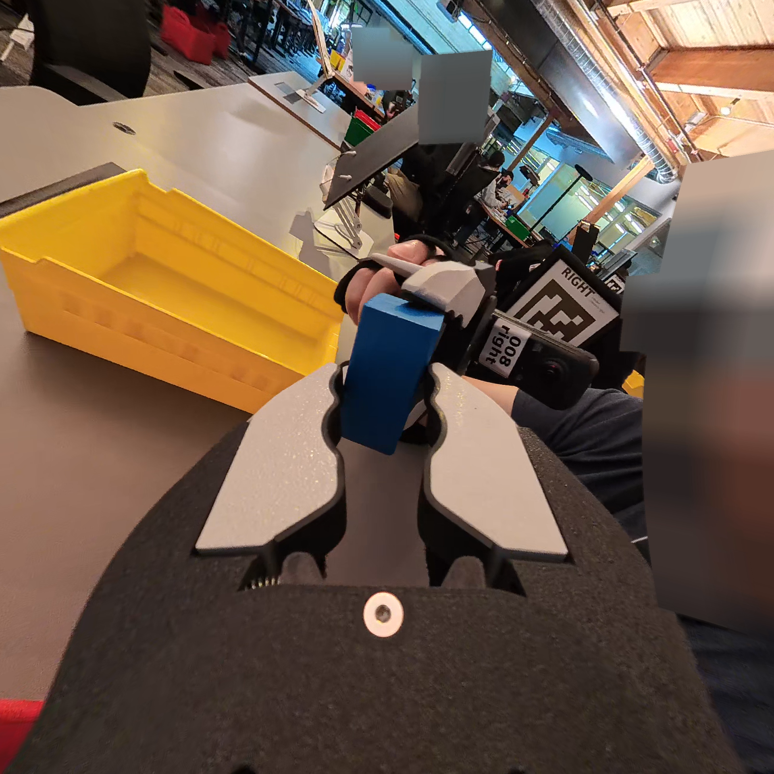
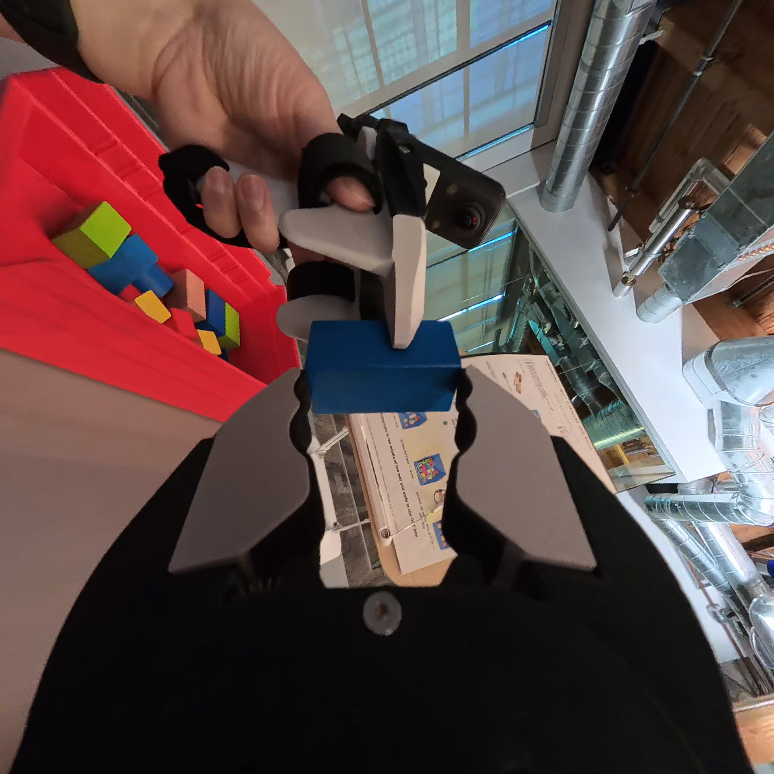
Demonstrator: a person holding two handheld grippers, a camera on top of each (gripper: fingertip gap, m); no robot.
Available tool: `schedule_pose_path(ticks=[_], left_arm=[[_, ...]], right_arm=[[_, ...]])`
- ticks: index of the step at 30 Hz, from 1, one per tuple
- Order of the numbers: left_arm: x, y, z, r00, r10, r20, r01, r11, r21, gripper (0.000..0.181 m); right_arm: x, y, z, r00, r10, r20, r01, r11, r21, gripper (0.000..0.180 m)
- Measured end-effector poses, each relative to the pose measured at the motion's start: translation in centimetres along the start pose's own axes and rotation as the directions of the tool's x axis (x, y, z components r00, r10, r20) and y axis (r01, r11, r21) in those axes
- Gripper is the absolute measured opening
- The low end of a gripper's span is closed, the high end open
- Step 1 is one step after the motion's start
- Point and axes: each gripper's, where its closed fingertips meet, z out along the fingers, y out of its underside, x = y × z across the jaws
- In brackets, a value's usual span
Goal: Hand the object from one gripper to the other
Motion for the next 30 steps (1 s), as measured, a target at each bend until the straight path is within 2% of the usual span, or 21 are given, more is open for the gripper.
schedule_pose_path(ticks=[2,4,5,8,10,11,13,15,16,19,23,30], left_arm=[[0.0,-0.4,-0.2,1.0,-0.009,-0.009,0.009,1.0,0.023,0.039],[0.2,-1.2,-1.0,1.0,-0.004,-0.016,0.005,0.998,0.064,0.059],[0.0,-1.4,-1.6,1.0,0.013,0.007,-0.014,0.997,0.072,0.06],[-1.8,-1.8,-3.9,0.981,0.063,0.186,-0.079,0.994,0.078,0.058],[-2.2,-2.2,-5.3,0.961,0.073,0.267,-0.101,0.99,0.094,0.057],[-1.9,-2.5,-5.7,0.959,0.077,0.272,-0.109,0.988,0.108,0.055],[-1.2,-2.7,-6.1,0.963,0.075,0.259,-0.111,0.986,0.126,0.052],[-1.1,-2.5,-6.2,0.962,0.077,0.263,-0.11,0.988,0.113,0.051],[-1.1,-2.5,-6.2,0.961,0.077,0.265,-0.109,0.988,0.109,0.051],[-0.8,-2.6,-6.1,0.967,0.07,0.245,-0.1,0.988,0.114,0.049],[-0.7,-2.5,-6.3,0.965,0.07,0.253,-0.098,0.99,0.1,0.048],[-1.0,-2.8,-7.7,0.952,0.07,0.298,-0.109,0.987,0.117,0.046]], right_arm=[[-0.1,0.1,0.0,1.0,0.02,0.012,-0.02,1.0,-0.005,0.068],[0.2,1.0,-0.1,0.998,0.055,0.024,-0.054,0.998,-0.029,0.068],[0.7,1.8,-0.4,0.996,0.082,0.023,-0.081,0.995,-0.05,0.068],[4.5,7.0,-2.0,0.961,0.265,-0.077,-0.274,0.945,-0.179,0.068],[6.9,12.8,-4.0,0.862,0.463,-0.207,-0.506,0.815,-0.282,0.068],[7.5,16.1,-5.2,0.777,0.557,-0.294,-0.629,0.704,-0.33,0.068],[6.5,21.9,-7.4,0.564,0.706,-0.428,-0.821,0.426,-0.38,0.068],[3.8,26.4,-8.7,0.407,0.751,-0.52,-0.891,0.201,-0.406,0.068],[2.1,28.4,-9.2,0.371,0.743,-0.558,-0.893,0.119,-0.435,0.068],[-2.6,33.0,-11.0,0.374,0.662,-0.65,-0.838,-0.058,-0.542,0.068],[-6.5,35.4,-12.1,0.344,0.621,-0.704,-0.777,-0.232,-0.585,0.068],[-8.7,37.7,-13.0,0.339,0.555,-0.76,-0.723,-0.363,-0.588,0.068]])
